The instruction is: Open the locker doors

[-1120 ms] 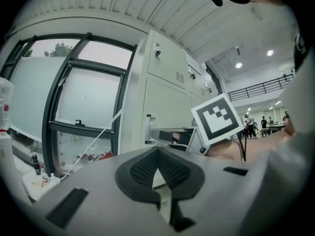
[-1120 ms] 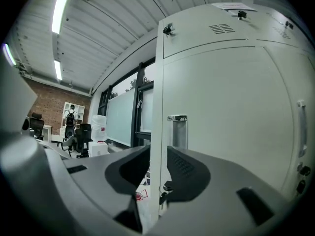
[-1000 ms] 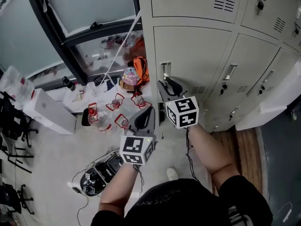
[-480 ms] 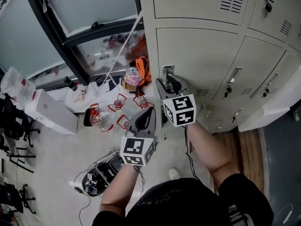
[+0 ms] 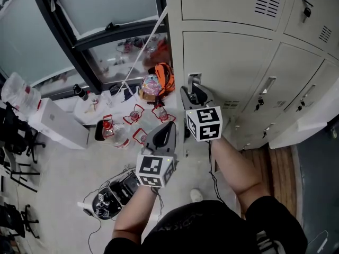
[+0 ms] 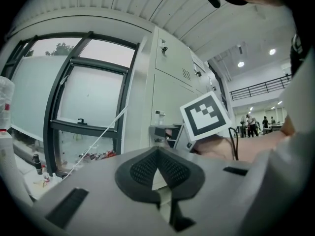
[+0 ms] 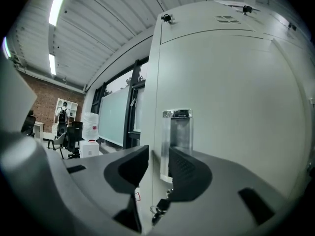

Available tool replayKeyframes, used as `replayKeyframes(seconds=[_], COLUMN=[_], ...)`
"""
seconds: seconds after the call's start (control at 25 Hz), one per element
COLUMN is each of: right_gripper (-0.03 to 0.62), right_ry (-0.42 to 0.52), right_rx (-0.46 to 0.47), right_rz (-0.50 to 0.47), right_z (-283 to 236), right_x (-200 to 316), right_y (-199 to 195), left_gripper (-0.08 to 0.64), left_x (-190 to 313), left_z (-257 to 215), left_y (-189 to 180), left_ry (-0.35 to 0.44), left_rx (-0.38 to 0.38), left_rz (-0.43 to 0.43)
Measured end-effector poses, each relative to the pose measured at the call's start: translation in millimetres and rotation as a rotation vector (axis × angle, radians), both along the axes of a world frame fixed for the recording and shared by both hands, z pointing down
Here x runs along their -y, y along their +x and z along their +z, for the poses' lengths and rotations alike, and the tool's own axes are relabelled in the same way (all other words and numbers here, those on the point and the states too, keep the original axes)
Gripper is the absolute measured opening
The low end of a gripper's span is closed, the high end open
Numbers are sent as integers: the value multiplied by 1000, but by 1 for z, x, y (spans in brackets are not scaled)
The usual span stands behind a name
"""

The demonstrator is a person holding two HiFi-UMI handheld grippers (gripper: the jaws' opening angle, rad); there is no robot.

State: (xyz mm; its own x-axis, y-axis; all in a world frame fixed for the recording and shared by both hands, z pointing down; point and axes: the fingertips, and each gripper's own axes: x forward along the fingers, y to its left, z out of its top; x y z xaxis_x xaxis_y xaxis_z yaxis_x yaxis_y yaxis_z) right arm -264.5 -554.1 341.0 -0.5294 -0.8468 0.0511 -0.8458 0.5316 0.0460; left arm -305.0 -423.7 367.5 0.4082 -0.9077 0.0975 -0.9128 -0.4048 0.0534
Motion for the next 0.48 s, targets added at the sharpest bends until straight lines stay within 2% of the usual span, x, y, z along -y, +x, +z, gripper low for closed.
replayKeyframes(seconds=[0.2,0.48], right_gripper=[95,97], right_ry=[-1,4], right_rx=[-4,-12], right_rz=[30,40], right_z=[0,0], right_x=[-4,-21], right_y=[4,7], left_gripper=[-2,-2], left_x=[-6,-23], left_z=[-2,-1], left_y=[-2,-3], left_ry=[9,7], left_rx=[-9,-12], left_rz=[-3,-5])
